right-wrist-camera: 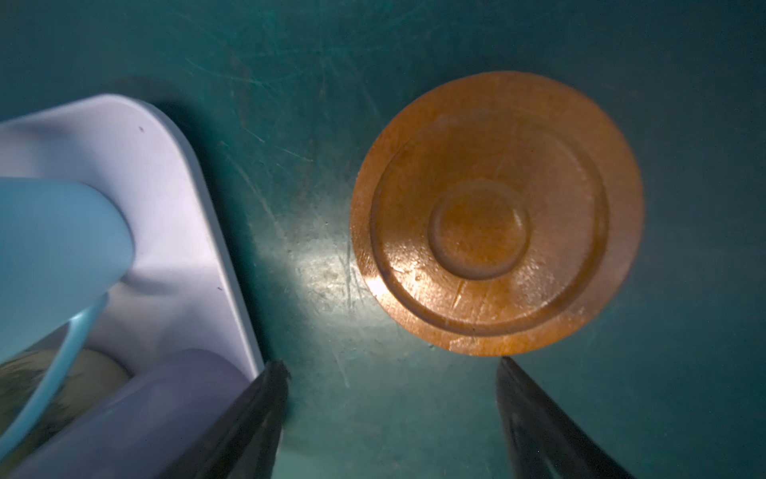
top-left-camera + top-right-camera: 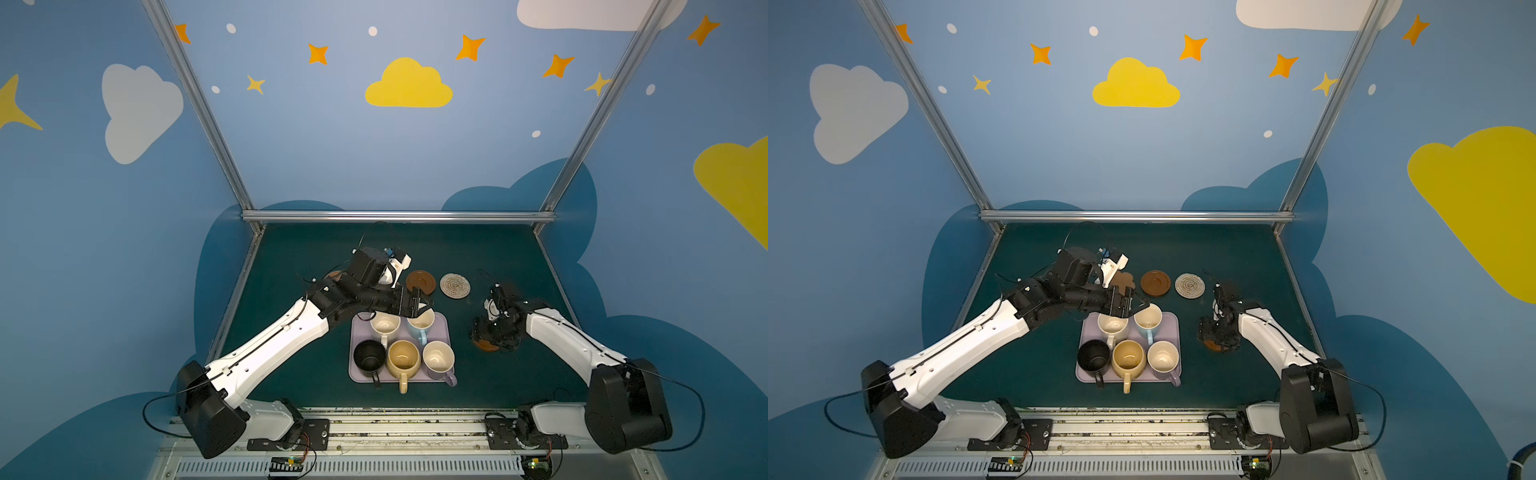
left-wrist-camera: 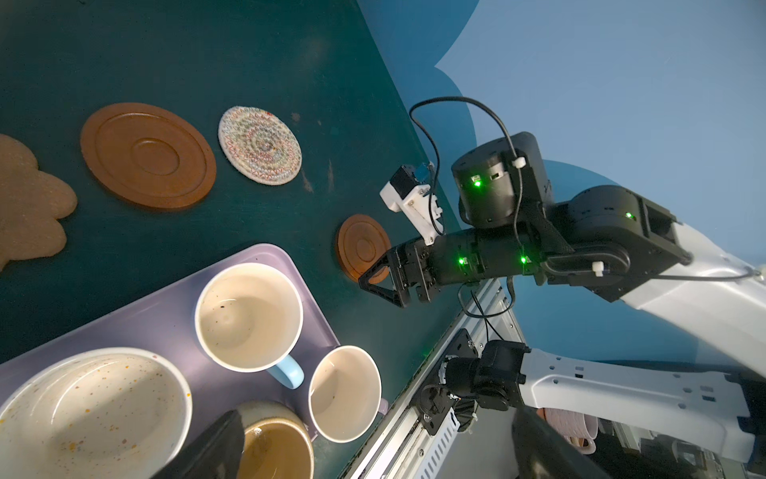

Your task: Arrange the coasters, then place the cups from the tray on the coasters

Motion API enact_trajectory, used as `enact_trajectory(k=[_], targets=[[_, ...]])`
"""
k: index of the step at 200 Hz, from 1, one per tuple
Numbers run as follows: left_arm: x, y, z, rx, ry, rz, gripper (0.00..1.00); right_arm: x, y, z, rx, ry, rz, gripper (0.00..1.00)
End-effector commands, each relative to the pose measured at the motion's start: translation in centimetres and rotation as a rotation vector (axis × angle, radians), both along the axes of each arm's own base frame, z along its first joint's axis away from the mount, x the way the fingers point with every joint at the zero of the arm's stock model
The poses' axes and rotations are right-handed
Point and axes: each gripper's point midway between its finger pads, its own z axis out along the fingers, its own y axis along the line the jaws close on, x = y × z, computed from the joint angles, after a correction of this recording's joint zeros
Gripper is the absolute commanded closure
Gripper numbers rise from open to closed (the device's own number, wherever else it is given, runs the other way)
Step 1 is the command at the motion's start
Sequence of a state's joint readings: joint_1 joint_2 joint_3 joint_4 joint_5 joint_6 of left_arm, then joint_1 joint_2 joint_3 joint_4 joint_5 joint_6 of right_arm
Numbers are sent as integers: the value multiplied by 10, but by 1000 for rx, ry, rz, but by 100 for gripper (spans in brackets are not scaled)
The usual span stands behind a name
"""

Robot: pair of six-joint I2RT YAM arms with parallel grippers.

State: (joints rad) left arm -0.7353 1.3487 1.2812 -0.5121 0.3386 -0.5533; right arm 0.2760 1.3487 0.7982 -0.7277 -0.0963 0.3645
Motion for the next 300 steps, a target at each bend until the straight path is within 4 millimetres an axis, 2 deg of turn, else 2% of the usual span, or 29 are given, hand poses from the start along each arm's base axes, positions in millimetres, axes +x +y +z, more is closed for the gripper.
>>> enact_trajectory(k=[1,69,114,138,163,230,300], targets=[[-2,-1,-11,46,29,-10,0,12,0,1,-34,-20,29,22],[-4,-9,-26,78,71,-34,0,17,2,-22,-82,59,83,27],[-3,-11,-29,81,78,-37,0,18,4,-33,-115,100,90,36],[-2,-12,-29,76,77,-38,0,19,0,-37,-174,133,92,38],[-3,-13,-28,70,80,-40,0,17,-9,-46,-236,185,71,46],[-1,-12,-28,64,69,-30,0,30,-11,-43,-263,182,67,60],[6,-15,-26,69,58,-29,0,52,-12,-43,-209,175,16,61]])
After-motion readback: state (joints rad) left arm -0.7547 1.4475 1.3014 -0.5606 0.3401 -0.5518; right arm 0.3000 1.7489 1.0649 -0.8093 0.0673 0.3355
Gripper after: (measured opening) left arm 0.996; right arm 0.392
